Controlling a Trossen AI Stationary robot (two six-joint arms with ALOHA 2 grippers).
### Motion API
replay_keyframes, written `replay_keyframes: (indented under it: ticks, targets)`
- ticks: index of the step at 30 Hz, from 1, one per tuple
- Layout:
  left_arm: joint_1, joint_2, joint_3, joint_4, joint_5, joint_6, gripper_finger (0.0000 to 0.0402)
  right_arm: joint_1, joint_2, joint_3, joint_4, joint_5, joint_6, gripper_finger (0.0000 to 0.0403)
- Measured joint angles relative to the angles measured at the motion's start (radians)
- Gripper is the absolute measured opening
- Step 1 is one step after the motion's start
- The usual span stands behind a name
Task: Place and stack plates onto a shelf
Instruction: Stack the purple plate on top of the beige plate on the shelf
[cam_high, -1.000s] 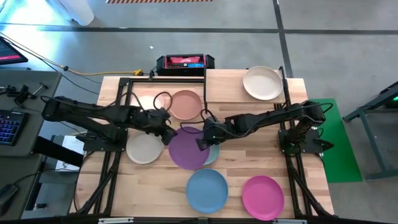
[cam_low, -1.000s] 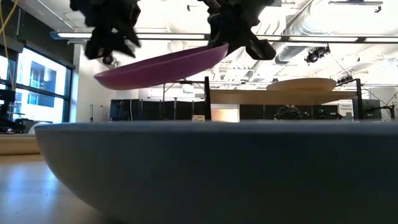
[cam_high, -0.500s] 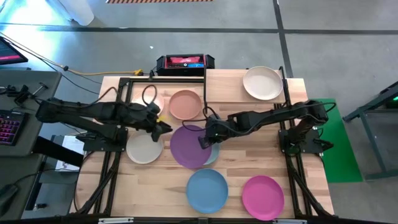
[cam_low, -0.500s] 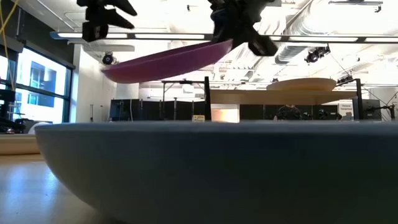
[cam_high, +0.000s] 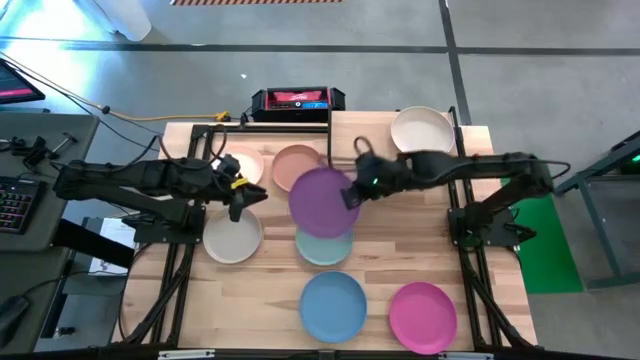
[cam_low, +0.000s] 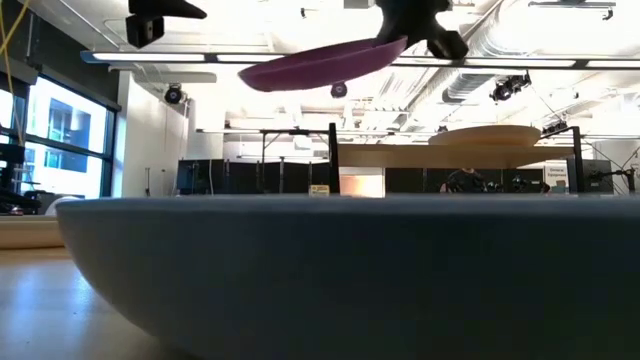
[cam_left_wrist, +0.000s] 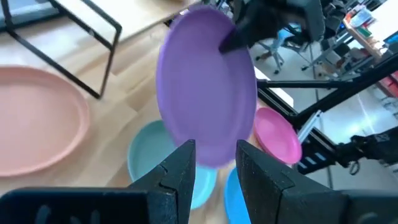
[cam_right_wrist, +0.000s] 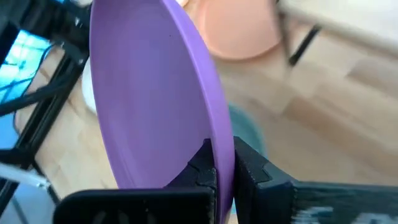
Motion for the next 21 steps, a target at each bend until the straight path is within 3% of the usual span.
replay_keyframes:
  ticks: [12,21]
  targets:
    - [0.004,0.0,0.0,-0.001,-0.139,0.13,0.0103,-0.341,-0.242,0.0,-0.131,-0.086,-0.167,0.0]
    - [0.087,0.0,0.0,0.0,-0.252,0.136,0.0103,-0.608,-0.373,0.0,-0.284,-0.103,-0.234,0.0]
